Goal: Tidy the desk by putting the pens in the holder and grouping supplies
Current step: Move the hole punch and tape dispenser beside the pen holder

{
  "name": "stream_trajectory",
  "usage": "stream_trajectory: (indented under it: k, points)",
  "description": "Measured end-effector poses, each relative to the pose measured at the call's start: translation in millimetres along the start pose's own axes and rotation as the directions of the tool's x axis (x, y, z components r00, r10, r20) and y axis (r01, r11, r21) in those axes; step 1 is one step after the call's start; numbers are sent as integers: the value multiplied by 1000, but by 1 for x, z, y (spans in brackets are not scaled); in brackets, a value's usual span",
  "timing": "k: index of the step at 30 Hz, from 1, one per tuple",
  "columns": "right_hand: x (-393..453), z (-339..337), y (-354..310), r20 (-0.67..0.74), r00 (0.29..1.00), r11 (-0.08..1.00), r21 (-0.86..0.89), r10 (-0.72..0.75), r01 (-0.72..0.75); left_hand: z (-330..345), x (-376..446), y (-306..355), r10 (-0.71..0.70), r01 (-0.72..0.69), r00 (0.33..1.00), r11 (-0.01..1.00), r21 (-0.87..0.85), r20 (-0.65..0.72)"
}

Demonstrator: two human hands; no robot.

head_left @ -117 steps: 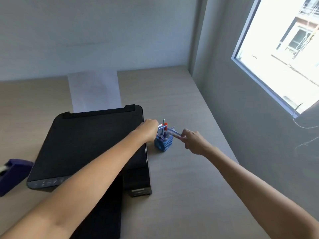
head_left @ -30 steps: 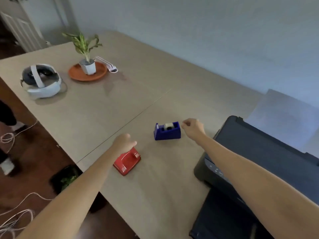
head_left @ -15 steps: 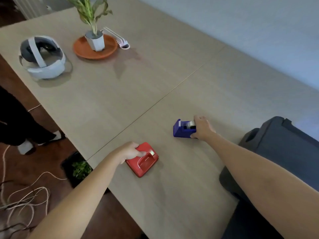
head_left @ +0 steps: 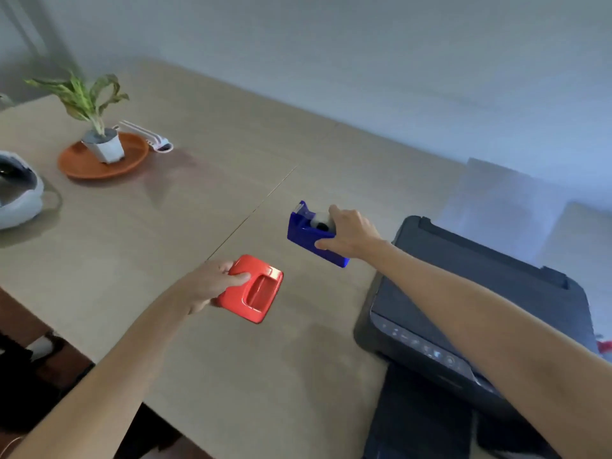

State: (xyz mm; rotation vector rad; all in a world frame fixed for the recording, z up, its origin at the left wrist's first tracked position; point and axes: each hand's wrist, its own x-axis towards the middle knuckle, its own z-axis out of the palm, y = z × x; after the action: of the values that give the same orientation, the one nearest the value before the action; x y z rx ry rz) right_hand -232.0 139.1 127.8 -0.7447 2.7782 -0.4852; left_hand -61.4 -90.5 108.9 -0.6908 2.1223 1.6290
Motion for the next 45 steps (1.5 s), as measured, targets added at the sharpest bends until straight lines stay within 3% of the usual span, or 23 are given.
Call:
stream_trajectory:
  k: [4,10,17,23,28,33,36,38,40,45]
  points:
    - [-49,-81,31,-155,985,996,65,71,-62,46,-20,74,127,-125,989,992,-25,70]
    - [-149,-158,131,-291,903,942,208,317,-263,156,-48,169,244,-241,953,970,-37,179]
    - [-300,-192,268,-376,724,815,303,579,-494,333,-74,222,237,-295,864,953,67,444]
    - [-404,-178,365,-319,594,674,379,738,-634,495,-100,225,165,-386,776,887,253,608]
    - [-448,-147,423,-234,482,535,402,844,-743,599,-91,204,47,-496,746,703,509,664]
    - [-465,-102,460,-124,413,426,407,902,-808,661,-59,172,-24,-605,766,314,732,643]
    - [-462,-70,472,-52,395,382,396,917,-835,671,-38,154,-110,-613,781,52,788,615]
    - [-457,-49,478,-19,379,354,407,925,-842,675,-24,145,-171,-601,793,-69,796,585]
    - [-449,-32,482,3,362,327,423,932,-845,680,-9,141,-190,-599,797,-125,791,574]
    - [-426,-6,482,-8,363,332,425,932,-842,690,7,146,-196,-641,764,-122,758,614]
